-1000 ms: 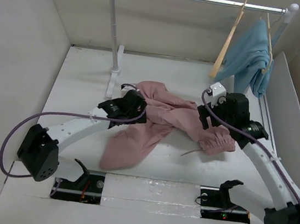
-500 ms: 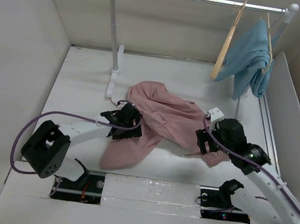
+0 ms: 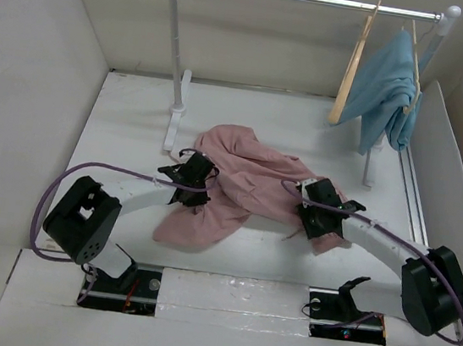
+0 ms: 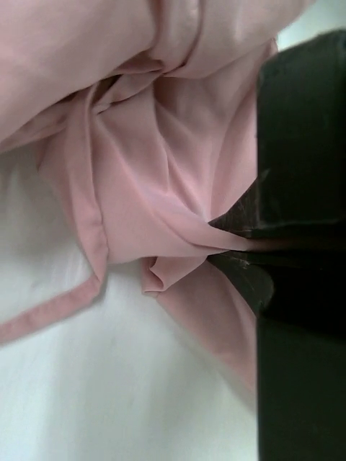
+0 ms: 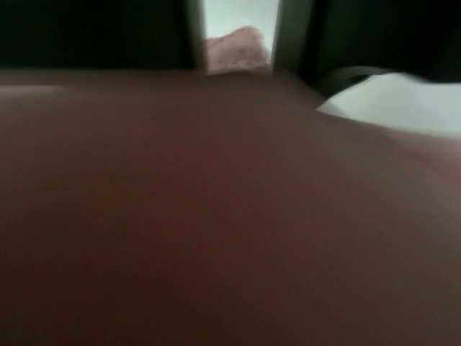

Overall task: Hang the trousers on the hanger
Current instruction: Flatten out the trousers at the center of the board.

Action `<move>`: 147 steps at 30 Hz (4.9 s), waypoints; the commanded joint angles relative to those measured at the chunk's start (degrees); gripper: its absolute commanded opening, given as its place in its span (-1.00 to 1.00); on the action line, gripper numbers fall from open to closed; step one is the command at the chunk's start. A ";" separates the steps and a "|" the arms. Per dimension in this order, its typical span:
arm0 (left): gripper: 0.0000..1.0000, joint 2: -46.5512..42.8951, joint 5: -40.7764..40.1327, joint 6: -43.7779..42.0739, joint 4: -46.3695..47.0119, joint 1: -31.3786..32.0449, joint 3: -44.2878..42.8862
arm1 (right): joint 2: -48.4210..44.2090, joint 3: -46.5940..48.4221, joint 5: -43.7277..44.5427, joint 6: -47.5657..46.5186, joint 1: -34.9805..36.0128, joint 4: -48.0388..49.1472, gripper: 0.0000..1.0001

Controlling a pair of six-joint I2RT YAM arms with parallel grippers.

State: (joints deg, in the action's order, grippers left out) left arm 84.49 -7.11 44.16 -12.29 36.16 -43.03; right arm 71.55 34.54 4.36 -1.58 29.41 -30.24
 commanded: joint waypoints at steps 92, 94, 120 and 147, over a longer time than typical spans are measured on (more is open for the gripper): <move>0.31 6.47 -2.82 -13.05 -14.16 -34.58 -24.12 | -21.71 25.56 -10.42 -16.17 -29.41 -27.41 -1.00; 0.28 8.15 -0.29 -12.35 -11.89 -34.58 -22.72 | -22.50 28.02 -9.55 -16.26 -27.40 -29.69 -1.00; -1.00 -17.95 5.89 0.31 -4.92 -29.83 -24.36 | -14.34 55.97 -11.99 -17.05 -25.19 -32.25 -1.00; -1.00 0.67 -32.53 -10.68 -12.32 -36.25 -50.59 | -2.65 29.97 -14.65 -7.30 -41.26 -3.71 -1.00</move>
State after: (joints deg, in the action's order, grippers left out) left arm 82.37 -33.65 34.26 -25.15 0.25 -94.45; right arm 67.16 65.58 -13.37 -11.66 -8.71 -43.44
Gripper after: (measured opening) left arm 0.006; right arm 0.023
